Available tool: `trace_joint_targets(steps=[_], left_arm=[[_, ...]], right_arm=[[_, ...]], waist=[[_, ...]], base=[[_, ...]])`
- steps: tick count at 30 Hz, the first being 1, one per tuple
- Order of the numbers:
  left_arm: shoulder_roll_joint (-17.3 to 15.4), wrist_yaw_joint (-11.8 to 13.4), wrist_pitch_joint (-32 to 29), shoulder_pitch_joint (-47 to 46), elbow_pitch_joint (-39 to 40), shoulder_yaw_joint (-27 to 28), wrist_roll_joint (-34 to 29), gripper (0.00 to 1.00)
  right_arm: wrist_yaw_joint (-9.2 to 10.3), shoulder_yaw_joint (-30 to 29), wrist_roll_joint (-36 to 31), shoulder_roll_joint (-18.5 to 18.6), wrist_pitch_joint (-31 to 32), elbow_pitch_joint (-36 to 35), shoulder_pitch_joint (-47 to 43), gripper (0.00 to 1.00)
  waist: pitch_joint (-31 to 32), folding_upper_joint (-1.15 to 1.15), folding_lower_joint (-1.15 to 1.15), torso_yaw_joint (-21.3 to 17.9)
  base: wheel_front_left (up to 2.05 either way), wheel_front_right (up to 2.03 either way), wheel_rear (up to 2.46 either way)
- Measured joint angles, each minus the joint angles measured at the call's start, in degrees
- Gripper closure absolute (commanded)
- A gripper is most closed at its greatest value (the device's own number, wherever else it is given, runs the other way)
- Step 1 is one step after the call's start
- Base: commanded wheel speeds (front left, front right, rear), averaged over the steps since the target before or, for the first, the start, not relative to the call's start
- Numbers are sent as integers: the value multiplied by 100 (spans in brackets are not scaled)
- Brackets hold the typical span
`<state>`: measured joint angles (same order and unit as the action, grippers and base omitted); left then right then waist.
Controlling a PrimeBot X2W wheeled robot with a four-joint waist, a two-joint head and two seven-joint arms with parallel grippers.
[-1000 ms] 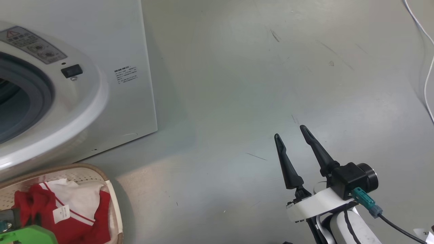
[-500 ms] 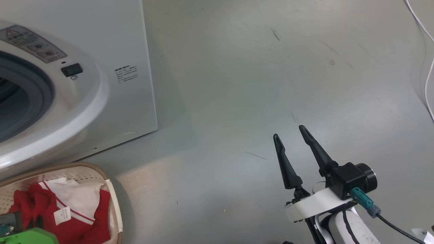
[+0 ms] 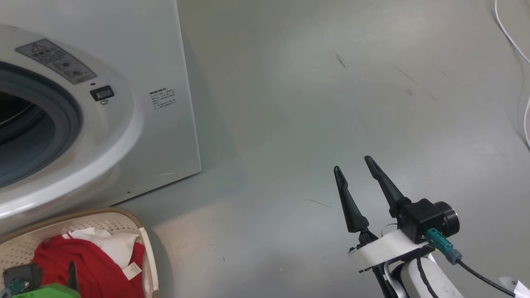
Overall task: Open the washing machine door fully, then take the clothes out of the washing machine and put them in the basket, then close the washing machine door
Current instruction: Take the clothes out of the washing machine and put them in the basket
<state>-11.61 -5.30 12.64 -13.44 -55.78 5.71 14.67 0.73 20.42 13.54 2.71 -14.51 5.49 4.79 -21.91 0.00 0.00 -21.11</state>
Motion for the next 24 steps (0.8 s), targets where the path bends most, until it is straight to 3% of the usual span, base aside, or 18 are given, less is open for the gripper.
trace_joint_targets(steps=[14, 24], left_arm=[[171, -156, 156, -220, 330, -286, -60, 0], [304, -164, 163, -297, 1192, -430, -112, 0]], right_arm=[[-4, -278, 56, 0, 0, 222, -1, 0], [-7, -502, 111, 99, 0, 308, -178, 0]], waist=[[769, 0, 0, 297], [1340, 0, 0, 621]], base=[[0, 0, 0], [0, 0, 0]])
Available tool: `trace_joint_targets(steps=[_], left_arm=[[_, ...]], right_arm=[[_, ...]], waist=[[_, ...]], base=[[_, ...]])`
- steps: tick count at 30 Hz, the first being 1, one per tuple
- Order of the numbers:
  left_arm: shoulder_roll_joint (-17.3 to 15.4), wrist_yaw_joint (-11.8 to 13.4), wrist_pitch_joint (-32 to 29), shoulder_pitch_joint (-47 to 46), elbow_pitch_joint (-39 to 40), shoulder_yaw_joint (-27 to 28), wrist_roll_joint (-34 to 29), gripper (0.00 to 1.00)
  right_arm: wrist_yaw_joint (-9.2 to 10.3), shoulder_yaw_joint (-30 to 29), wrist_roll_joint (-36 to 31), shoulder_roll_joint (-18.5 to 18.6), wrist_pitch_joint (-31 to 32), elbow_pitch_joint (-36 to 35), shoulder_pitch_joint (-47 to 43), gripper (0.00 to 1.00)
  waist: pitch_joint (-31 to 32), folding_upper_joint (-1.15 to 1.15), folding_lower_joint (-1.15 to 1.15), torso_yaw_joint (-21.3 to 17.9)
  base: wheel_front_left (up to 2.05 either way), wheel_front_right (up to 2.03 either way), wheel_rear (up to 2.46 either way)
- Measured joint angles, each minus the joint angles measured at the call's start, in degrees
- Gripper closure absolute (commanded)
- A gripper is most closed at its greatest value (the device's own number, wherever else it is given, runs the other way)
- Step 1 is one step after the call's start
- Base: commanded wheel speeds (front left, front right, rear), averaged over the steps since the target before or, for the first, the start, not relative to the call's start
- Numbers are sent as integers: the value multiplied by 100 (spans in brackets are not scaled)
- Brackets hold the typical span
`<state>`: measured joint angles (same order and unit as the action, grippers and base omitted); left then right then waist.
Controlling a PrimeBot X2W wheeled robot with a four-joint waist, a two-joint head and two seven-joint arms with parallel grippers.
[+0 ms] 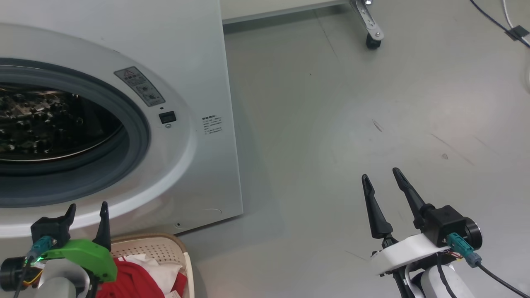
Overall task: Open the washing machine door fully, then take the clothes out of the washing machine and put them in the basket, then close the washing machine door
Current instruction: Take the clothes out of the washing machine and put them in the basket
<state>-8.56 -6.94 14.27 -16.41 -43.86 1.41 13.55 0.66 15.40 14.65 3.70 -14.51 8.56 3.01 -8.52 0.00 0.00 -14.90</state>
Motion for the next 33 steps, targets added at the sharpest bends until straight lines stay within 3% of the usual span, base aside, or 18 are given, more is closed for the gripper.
trace_joint_targets(steps=[18, 33], left_arm=[[369, -25, 0, 722, 1496, -103, 281, 0], [437, -25, 1, 1462, 2342, -122, 310, 0]], right_arm=[[-58, -177, 45, 96, 0, -26, -381, 0], [-60, -260, 46, 138, 0, -152, -560, 0]], waist=[[873, 0, 0, 622], [1057, 0, 0, 668]], base=[[0, 0, 0], [0, 0, 0]])
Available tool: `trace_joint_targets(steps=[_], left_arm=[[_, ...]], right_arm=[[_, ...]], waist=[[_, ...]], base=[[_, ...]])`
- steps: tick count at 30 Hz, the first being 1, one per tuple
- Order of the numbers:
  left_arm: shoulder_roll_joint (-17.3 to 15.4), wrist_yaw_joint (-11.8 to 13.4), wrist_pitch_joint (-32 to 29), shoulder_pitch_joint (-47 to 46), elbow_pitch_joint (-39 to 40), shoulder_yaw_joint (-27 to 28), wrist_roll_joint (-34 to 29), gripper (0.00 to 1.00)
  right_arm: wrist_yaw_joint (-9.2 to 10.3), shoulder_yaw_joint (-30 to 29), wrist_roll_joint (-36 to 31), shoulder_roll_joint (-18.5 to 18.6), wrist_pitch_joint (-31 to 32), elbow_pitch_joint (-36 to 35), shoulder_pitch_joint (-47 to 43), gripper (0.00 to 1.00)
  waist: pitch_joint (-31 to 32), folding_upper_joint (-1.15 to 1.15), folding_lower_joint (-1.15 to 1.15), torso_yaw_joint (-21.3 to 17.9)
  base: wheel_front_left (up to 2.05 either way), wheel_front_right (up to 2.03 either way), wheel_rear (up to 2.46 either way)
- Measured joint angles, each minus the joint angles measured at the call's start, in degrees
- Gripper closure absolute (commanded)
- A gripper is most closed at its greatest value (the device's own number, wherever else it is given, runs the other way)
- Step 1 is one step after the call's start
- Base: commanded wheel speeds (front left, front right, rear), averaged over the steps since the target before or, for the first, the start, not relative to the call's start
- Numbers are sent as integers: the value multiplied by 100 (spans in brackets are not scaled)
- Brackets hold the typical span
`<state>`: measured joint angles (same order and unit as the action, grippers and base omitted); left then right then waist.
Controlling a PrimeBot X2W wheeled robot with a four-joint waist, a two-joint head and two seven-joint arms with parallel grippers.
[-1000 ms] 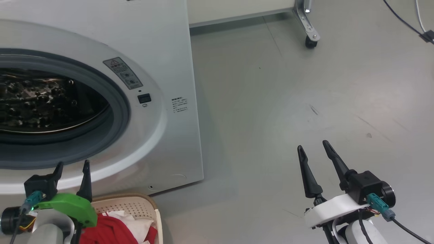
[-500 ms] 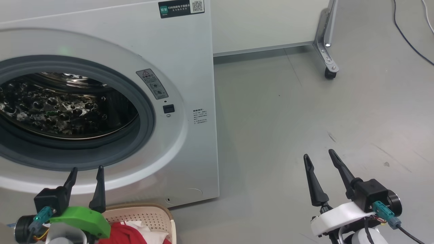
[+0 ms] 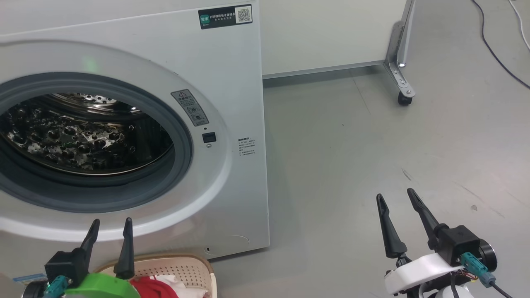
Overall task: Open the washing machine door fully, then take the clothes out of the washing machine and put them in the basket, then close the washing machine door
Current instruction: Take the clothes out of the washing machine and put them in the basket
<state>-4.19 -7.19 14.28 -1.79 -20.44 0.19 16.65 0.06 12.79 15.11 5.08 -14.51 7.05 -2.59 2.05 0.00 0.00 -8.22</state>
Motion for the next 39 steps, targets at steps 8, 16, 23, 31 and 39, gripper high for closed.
trace_joint_targets(steps=[8, 16, 23, 31, 39], left_arm=[[56, 0, -1, 243, 370, -46, 0, 0], [79, -1, -1, 376, 606, -36, 0, 0], [88, -1, -1, 484, 744, -33, 0, 0], [103, -1, -1, 582, 831, -34, 0, 0], [109, -1, -1, 619, 918, -38, 0, 0]], right_arm=[[-20, -32, 0, 16, 0, -23, -65, 0], [-58, -31, -1, 16, 0, -33, -129, 0], [-99, -29, -1, 16, 0, -41, -136, 0], [-101, -14, -1, 16, 0, -41, -148, 0], [-102, -18, -1, 16, 0, -41, -148, 0]], waist=[[21, 0, 0, -3], [30, 0, 0, 6], [43, 0, 0, 2], [45, 0, 0, -15], [32, 0, 0, -17]], base=[[0, 0, 0], [0, 0, 0], [0, 0, 0], [0, 0, 0], [0, 0, 0]])
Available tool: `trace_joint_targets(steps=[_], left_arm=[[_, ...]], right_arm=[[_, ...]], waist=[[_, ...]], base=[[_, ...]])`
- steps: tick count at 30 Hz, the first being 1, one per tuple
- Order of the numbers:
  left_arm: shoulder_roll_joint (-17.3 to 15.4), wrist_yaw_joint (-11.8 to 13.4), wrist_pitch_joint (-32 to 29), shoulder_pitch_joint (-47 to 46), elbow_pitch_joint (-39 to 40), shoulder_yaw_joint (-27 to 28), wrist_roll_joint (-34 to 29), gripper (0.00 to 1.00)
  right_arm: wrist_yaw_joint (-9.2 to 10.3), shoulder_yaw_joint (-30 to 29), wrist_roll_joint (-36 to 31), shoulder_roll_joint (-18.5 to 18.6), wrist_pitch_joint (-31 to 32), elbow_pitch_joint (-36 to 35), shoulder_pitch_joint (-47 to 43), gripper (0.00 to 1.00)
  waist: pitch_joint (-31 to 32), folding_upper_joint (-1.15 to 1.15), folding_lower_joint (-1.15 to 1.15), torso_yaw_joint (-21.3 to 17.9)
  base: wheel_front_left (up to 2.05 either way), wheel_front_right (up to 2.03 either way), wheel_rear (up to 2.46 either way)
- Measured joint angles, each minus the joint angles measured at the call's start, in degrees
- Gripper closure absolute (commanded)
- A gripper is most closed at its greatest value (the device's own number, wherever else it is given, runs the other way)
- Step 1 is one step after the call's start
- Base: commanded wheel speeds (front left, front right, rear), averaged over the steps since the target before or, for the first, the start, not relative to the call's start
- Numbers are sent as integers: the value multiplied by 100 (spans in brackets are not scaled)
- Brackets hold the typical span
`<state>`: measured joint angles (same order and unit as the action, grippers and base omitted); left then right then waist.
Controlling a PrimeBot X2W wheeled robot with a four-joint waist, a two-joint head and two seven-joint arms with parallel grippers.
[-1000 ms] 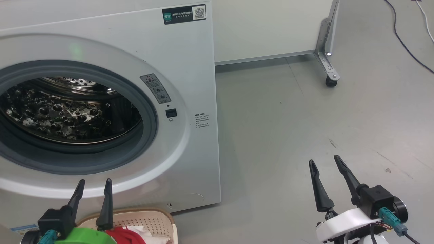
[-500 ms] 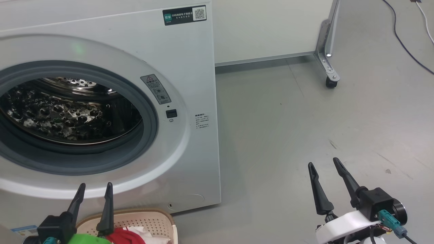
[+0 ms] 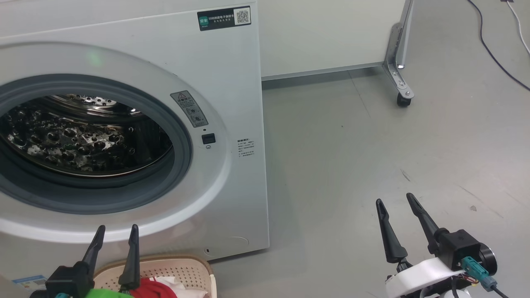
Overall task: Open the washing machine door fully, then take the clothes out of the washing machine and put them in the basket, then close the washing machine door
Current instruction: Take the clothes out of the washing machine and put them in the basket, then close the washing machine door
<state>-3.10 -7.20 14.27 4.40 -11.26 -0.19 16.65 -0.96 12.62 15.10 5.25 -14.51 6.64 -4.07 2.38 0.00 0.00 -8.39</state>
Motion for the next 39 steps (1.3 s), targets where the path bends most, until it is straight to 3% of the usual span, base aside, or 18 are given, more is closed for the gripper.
trace_joint_targets(steps=[39], left_arm=[[21, 0, 0, 131, 90, -12, 250, 0]], right_arm=[[-15, -24, 0, -68, 0, 1, 0, 0]], waist=[[-16, 0, 0, -4]], base=[[-14, 14, 0]])
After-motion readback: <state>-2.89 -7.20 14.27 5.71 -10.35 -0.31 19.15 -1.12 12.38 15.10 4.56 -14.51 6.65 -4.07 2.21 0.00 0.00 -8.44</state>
